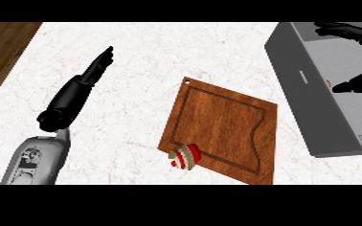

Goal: Pick the croissant from the cutting board and place it in the cardboard box

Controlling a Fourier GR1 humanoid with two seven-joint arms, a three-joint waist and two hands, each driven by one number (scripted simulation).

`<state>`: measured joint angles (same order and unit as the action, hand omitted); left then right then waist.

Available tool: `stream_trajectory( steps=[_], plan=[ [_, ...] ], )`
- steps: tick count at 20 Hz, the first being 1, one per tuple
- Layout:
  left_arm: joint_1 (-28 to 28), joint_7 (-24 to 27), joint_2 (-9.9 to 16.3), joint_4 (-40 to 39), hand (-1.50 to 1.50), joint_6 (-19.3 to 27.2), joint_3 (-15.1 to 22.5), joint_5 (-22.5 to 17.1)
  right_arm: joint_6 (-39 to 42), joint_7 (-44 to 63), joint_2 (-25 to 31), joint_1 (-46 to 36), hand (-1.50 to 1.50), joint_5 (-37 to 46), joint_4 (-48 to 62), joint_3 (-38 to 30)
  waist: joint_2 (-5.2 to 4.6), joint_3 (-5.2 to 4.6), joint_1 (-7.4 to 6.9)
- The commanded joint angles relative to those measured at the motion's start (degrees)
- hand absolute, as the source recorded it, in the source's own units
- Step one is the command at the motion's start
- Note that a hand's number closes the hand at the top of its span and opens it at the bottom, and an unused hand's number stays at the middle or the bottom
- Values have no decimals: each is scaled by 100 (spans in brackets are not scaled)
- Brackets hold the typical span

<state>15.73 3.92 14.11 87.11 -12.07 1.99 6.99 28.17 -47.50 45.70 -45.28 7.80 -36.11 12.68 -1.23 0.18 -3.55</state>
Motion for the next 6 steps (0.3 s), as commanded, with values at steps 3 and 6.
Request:
stream_trajectory(
  steps=[3,6],
  plan=[
    [40,-17,-78,-29,0,15,108,69,2175,621,-36,-513,-150,-1427,968,-722,-15,-7,-28],
    [-60,129,-52,36,0,-60,105,19,2166,915,53,-646,-150,-1765,1424,-1014,-71,12,-146]
  ],
)
